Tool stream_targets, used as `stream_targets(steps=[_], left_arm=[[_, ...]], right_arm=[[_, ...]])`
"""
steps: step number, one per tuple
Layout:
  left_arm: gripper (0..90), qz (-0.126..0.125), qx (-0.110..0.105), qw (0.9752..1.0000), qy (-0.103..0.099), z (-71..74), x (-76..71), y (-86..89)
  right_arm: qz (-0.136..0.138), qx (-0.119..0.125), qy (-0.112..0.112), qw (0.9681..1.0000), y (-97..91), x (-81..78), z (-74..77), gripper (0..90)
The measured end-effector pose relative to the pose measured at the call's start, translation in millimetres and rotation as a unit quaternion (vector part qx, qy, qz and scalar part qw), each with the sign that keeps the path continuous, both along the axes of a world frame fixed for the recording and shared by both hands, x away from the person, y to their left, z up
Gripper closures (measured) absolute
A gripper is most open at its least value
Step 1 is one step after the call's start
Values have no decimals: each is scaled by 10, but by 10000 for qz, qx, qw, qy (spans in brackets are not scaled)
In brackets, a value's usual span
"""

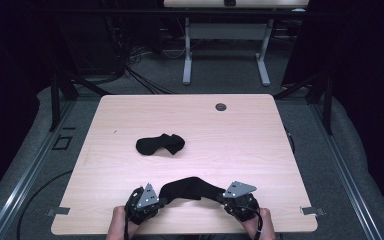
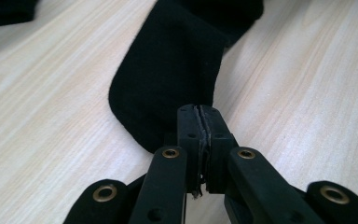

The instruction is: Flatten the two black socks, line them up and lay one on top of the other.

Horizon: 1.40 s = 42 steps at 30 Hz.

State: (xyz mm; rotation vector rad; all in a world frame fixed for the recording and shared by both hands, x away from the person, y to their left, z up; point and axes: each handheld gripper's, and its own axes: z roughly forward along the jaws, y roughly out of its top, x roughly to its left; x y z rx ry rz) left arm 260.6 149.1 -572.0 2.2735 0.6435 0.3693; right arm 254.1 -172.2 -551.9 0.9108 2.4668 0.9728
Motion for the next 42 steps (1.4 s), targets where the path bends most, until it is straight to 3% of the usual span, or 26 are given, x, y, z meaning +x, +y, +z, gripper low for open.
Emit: stream_targets(steps=[4, 8, 14, 15, 17, 18, 19, 20, 21, 23, 24, 25, 27, 30, 32, 34, 35, 37, 39, 40, 42], left_arm=[[883, 1, 52, 10000, -10, 31, -8, 49], [879, -23, 45, 9999, 148, 31, -19, 98], [867, -73, 89, 9997, 222, 4, -43, 95], [786, -42, 85, 9996, 276, 11, -40, 98], [735, 17, 77, 9995, 302, 26, -37, 106], [647, 76, 17, 9994, 337, 43, -32, 117], [477, 184, -48, 9992, 348, 67, -31, 131], [477, 280, -93, 9991, 315, 98, -29, 153], [391, 449, -220, 9984, 269, 148, -20, 187], [373, 539, -255, 9979, 241, 170, -4, 203], [373, 653, -269, 9973, 222, 184, 21, 215], [354, 791, -309, 9961, 238, 181, 46, 219], [359, 997, -281, 9941, 321, 152, 100, 213], [398, 1212, -236, 9907, 577, 34, 166, 173], [419, 1216, -171, 9905, 619, -4, 175, 150], [454, 1292, -95, 9897, 613, -45, 180, 123], [531, 1285, -103, 9900, 581, -44, 183, 123], [557, 1357, -47, 9893, 536, -36, 182, 115], [631, 1314, -28, 9900, 505, -37, 174, 112], [713, 1267, -34, 9908, 483, -38, 156, 103], [752, 1234, -42, 9913, 466, -40, 151, 100]], right_arm=[[-65, -3, -66, 10000, -71, 10, 34, 854], [57, -217, -36, 9997, -133, -8, 56, 844], [257, -504, 34, 9984, -151, -79, -2, 824], [317, -537, 163, 9979, -169, -96, -33, 734], [358, -525, 224, 9977, -183, -98, -31, 689], [364, -397, 294, 9981, -217, -105, -14, 660], [378, -47, 478, 9981, -302, -88, 40, 583], [378, -47, 478, 9981, -302, -88, 40, 583], [161, 247, 547, 9981, -377, -51, 99, 539], [58, 324, 566, 9979, -400, -27, 117, 530], [-110, 417, 607, 9972, -418, 10, 130, 534], [-501, 490, 765, 9946, -402, 91, 114, 526], [-583, 471, 816, 9938, -380, 115, 96, 527], [-756, 431, 1058, 9906, -226, 176, -52, 516], [-786, 390, 1102, 9900, -185, 176, -89, 514], [-844, 194, 1113, 9900, -121, 172, -151, 519], [-855, 148, 1038, 9908, -98, 159, -158, 542], [-858, 84, 980, 9915, -93, 156, -159, 555], [-766, -29, 936, 9927, -78, 139, -154, 620], [-642, -77, 940, 9935, -73, 127, -149, 714], [-598, -79, 962, 9935, -74, 125, -146, 748]])
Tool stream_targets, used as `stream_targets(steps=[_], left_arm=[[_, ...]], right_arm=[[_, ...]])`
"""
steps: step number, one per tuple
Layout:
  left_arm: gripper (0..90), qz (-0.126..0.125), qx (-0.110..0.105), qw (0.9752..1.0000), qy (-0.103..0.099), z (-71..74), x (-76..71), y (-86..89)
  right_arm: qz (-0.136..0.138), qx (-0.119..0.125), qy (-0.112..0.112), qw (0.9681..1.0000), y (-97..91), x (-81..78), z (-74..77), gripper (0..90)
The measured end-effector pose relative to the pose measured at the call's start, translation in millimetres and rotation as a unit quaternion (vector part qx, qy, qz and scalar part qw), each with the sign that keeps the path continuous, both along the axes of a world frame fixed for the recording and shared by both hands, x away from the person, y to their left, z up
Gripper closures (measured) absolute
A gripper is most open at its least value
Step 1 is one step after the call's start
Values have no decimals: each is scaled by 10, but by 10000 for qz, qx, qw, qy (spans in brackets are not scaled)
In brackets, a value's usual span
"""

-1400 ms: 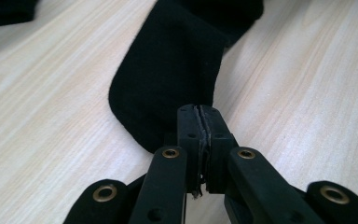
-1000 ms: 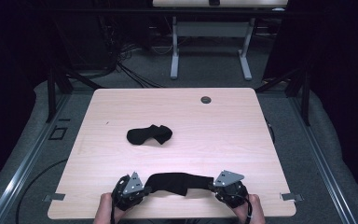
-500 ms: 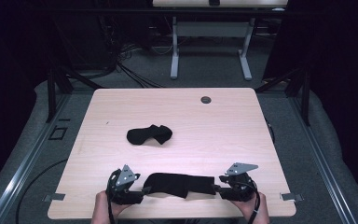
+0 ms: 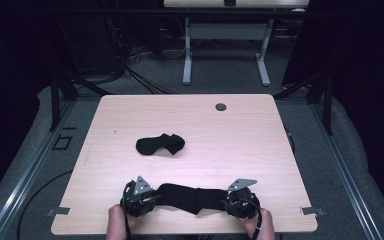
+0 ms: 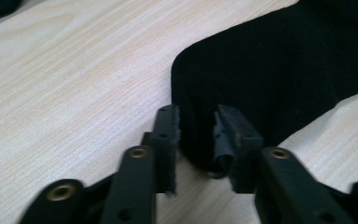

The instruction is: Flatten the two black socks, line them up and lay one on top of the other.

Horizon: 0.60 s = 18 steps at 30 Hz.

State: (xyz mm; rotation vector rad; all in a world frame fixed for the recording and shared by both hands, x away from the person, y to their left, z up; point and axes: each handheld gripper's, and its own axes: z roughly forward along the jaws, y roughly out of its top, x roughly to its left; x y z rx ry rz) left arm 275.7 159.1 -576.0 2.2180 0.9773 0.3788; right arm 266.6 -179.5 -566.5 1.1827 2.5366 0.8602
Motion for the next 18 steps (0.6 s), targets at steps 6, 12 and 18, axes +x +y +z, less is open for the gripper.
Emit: stream_targets(steps=[6, 12, 18], left_arm=[[857, 16, -8, 10000, 69, 17, 5, 35], [860, -108, -36, 9998, 179, 38, -55, 22], [829, -112, 42, 9998, 173, 46, -83, -4]], right_arm=[[-17, 188, 13, 9998, -86, 0, 9, 809], [-56, 226, -98, 9997, -214, -5, 67, 807], [-2, -39, -128, 9999, -258, 25, 64, 727]])
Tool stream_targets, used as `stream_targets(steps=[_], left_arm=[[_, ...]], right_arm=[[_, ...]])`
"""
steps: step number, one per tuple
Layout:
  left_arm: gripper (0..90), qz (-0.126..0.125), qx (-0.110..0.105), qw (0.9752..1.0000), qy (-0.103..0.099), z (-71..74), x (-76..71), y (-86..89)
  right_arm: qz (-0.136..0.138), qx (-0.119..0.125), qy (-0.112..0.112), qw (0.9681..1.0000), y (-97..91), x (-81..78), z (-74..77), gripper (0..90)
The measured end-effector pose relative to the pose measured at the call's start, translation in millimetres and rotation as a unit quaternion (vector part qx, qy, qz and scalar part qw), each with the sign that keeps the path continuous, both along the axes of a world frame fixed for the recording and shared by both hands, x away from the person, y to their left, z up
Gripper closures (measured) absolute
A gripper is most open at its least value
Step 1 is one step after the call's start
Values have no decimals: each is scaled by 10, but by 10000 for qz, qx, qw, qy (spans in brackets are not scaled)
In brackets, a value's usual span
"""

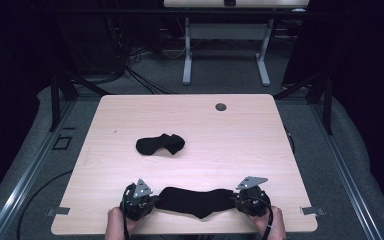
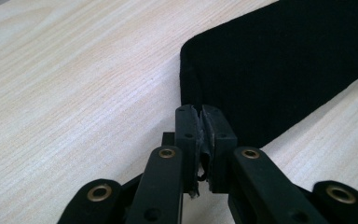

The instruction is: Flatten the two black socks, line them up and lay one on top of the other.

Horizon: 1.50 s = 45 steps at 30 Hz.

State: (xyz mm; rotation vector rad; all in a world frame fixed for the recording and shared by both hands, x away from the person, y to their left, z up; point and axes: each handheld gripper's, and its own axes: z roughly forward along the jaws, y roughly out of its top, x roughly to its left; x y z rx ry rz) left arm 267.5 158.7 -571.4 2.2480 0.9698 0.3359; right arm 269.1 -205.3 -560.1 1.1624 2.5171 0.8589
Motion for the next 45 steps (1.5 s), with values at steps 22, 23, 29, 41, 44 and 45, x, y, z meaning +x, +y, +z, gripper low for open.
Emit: stream_targets(steps=[22, 23, 29, 41, 44, 45], left_arm=[[237, 305, -167, 9990, -293, 291, 392, 209], [227, 334, -141, 9988, -333, 313, 441, 198], [197, 265, -3, 9987, -430, 442, 775, 102], [141, 84, 66, 9999, -31, 528, 1404, -155], [96, 64, 126, 9999, 72, 556, 1543, -210], [94, 64, 126, 9999, 72, 556, 1543, -210]], right_arm=[[-1154, 135, -303, 9928, -745, 157, -209, 10], [-1219, 136, -309, 9920, -774, 162, -221, 9], [-1447, 208, -491, 9880, -913, 185, -264, 1], [-1479, 282, -660, 9864, -966, 219, -297, 0], [-1482, 302, -659, 9863, -969, 228, -297, 3], [-1491, 305, -665, 9861, -970, 227, -297, 7]])
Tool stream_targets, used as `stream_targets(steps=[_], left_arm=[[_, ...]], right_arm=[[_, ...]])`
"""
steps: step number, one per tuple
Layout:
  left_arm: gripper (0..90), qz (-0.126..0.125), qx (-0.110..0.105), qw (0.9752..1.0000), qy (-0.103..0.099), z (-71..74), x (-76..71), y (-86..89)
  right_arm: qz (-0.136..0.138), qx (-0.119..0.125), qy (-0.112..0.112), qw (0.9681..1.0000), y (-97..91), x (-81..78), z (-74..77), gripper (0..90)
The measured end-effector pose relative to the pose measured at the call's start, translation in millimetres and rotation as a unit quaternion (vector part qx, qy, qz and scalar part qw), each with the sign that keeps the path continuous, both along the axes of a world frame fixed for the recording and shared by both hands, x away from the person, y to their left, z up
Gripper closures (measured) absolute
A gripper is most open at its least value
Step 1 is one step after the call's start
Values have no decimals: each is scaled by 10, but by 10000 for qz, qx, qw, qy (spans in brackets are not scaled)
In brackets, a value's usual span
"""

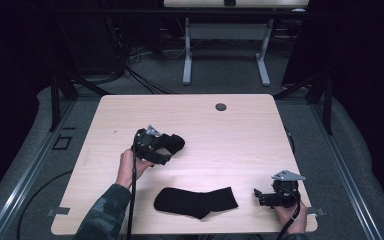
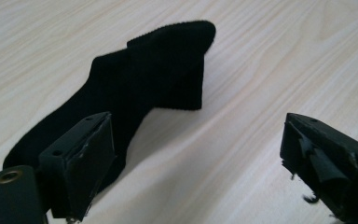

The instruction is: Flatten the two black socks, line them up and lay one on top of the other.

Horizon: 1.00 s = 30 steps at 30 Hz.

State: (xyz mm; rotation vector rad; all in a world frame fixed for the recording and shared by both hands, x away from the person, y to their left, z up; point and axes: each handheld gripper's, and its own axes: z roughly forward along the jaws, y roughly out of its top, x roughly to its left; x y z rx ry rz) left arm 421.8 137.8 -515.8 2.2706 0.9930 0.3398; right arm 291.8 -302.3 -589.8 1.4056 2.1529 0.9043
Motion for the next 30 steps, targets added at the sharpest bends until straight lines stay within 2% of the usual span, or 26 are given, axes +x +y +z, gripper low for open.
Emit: stream_targets(steps=[3, 5, 6, 7, 8, 13, 15, 16, 18, 19, 21, 22, 23, 25, 27, 30], left_arm=[[102, -1, 111, 9999, 63, 37, 163, -93], [153, -33, 186, 9998, 85, 43, 213, -125], [158, -44, 320, 9995, 64, 38, 276, -174], [170, -45, 443, 9990, -1, 26, 302, -206], [182, -54, 511, 9987, 32, 15, 335, -233], [195, -29, 625, 9980, 33, -31, 462, -334], [206, -52, 784, 9968, 131, -80, 500, -386], [212, -52, 784, 9968, 131, -80, 500, -386], [316, 28, 878, 9959, 207, -141, 554, -415], [359, 29, 829, 9963, 231, -154, 567, -417], [534, 14, 767, 9967, 264, -172, 580, -429], [579, -35, 713, 9970, 282, -175, 577, -435], [665, -80, 687, 9973, 263, -172, 568, -442], [782, -104, 586, 9981, 181, -147, 546, -454], [846, -100, 484, 9987, 79, -87, 514, -462], [855, -146, 366, 9992, -66, 52, 445, -489]], right_arm=[[-45, 16, -36, 10000, -6, -6, -1, 24], [-47, 13, -38, 10000, -8, -6, 0, 27], [-69, 18, -45, 10000, -8, -8, 1, 32], [-70, 17, -46, 10000, -9, -8, 1, 33], [-84, 20, -60, 9999, -8, -9, 0, 34], [-89, 27, -61, 9999, -10, -10, 1, 39], [-61, -18, -69, 10000, -12, -10, 3, 44], [-61, -18, -69, 10000, -12, -10, 3, 44], [-66, -22, -84, 9999, -10, -11, 2, 47], [-66, -17, -85, 9999, -10, -11, 2, 48], [-67, -17, -90, 9999, -10, -11, 2, 50], [-66, -9, -97, 9999, -10, -12, 2, 54], [-51, 0, -112, 9999, -9, -12, 0, 57], [-35, 10, -127, 9999, -8, -15, 0, 66], [-29, 14, -120, 9999, -7, -17, 1, 68], [-36, 31, -133, 9999, -5, -17, -1, 69]])
